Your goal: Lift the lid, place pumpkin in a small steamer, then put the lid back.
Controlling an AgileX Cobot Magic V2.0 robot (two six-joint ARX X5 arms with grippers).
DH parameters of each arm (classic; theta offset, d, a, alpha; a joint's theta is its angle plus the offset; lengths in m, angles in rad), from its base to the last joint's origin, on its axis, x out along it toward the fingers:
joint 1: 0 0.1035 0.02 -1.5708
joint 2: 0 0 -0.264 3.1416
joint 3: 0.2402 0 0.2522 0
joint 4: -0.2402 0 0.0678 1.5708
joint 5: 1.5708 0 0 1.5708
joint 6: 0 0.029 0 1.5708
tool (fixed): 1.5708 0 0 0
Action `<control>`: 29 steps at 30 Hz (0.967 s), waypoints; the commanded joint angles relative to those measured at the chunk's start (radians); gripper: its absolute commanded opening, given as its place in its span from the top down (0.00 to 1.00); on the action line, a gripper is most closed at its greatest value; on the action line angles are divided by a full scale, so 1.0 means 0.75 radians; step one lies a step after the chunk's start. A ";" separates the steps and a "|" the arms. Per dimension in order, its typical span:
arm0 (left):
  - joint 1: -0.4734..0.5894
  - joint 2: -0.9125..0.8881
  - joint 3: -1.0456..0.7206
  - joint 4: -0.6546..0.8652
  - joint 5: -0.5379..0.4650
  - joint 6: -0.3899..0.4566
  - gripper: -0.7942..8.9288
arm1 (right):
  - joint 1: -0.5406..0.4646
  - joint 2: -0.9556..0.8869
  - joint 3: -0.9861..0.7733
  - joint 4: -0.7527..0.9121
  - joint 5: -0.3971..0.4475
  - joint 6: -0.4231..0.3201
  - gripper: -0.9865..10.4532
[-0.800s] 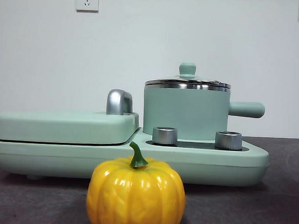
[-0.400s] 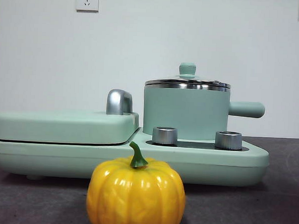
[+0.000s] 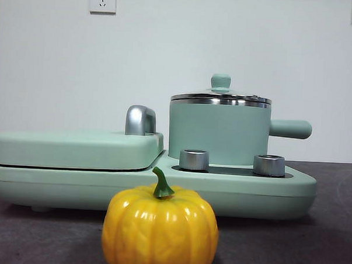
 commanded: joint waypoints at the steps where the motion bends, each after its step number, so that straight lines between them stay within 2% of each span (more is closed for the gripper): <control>1: 0.001 0.075 0.125 -0.051 0.023 0.087 0.91 | -0.002 0.077 0.117 -0.119 -0.016 -0.146 0.90; 7: 0.001 0.288 0.390 -0.190 0.050 0.337 0.91 | -0.002 0.261 0.329 -0.315 -0.047 -0.402 0.90; 10: 0.001 0.421 0.507 -0.268 0.103 0.434 0.91 | -0.002 0.344 0.401 -0.344 -0.108 -0.523 0.90; 16: -0.006 0.646 0.642 -0.296 0.251 0.587 0.91 | 0.001 0.485 0.487 -0.358 -0.186 -0.660 0.90; 24: -0.083 0.888 0.745 -0.296 0.289 0.830 0.91 | 0.069 0.637 0.522 -0.358 -0.244 -0.939 0.90; 29: -0.147 0.973 0.778 -0.279 0.289 0.946 0.91 | 0.122 0.700 0.524 -0.358 -0.244 -1.000 0.90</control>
